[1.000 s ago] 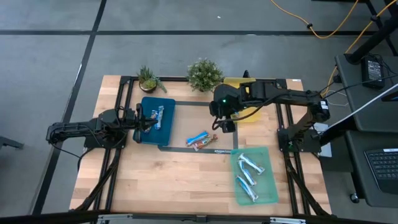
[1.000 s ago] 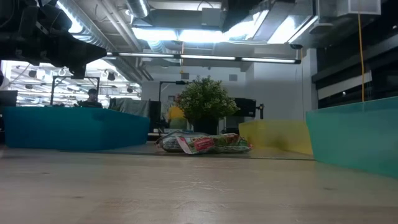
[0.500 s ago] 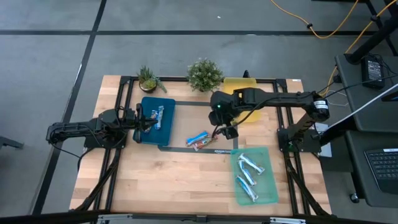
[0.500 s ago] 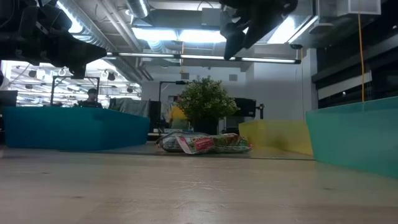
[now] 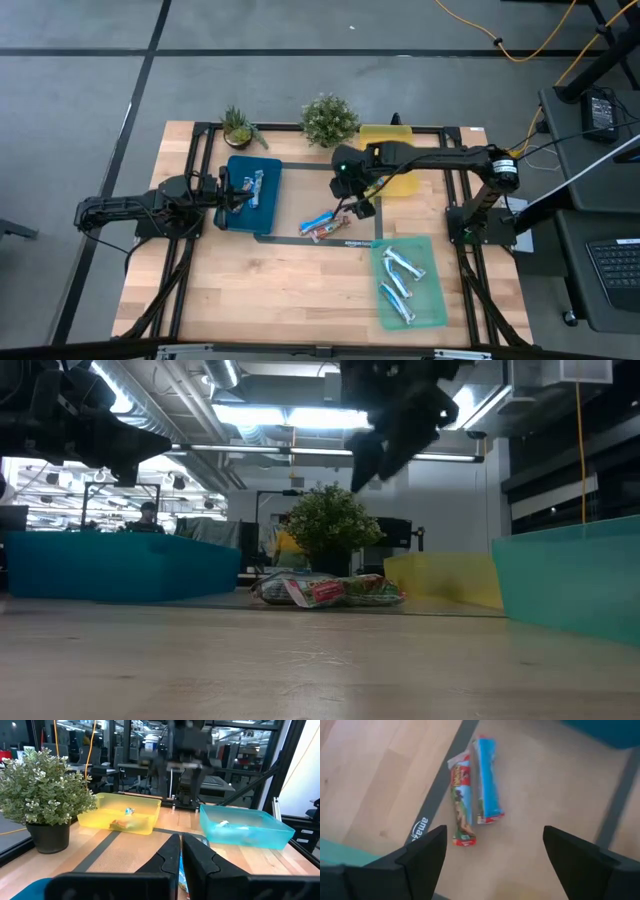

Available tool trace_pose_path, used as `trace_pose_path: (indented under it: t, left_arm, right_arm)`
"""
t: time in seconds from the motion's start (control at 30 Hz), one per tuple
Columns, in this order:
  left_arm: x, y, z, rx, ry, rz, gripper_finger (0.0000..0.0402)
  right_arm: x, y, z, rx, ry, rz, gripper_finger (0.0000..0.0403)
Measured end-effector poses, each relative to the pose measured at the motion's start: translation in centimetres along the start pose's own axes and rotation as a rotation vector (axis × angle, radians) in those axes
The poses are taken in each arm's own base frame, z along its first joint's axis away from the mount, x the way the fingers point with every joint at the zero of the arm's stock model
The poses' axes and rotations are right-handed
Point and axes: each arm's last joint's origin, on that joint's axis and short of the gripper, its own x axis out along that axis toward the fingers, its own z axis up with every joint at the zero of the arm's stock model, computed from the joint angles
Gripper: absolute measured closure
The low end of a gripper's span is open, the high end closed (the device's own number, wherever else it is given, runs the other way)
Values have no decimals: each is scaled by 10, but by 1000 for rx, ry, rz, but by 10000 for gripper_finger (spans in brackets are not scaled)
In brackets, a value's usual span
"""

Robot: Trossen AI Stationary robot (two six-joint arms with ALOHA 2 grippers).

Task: Pick and place Granola Bars by type
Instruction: Put the red granola bar into the yellow bin

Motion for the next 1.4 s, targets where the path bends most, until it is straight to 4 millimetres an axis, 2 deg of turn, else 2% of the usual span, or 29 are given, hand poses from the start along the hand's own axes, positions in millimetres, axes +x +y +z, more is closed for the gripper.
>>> trace_pose_path:
  t: [0.17, 0.33, 0.8, 1.07, 1.4]
  left_arm:
    - [0, 0, 0, 0, 0, 0, 392]
    - [0, 0, 0, 0, 0, 0, 389]
    - [0, 0, 0, 0, 0, 0, 389]
    - [0, 0, 0, 0, 0, 0, 393]
    - [0, 0, 0, 0, 0, 0, 391]
  right_arm:
    - [26, 17, -9, -33, 17, 30, 73]
    - [37, 27, -14, -52, 41, 40, 73]
    - [55, 29, -14, 11, 4, -52, 73]
    - [88, 36, -18, 30, 82, -7, 73]
    - [119, 43, -17, 15, 102, 16, 73]
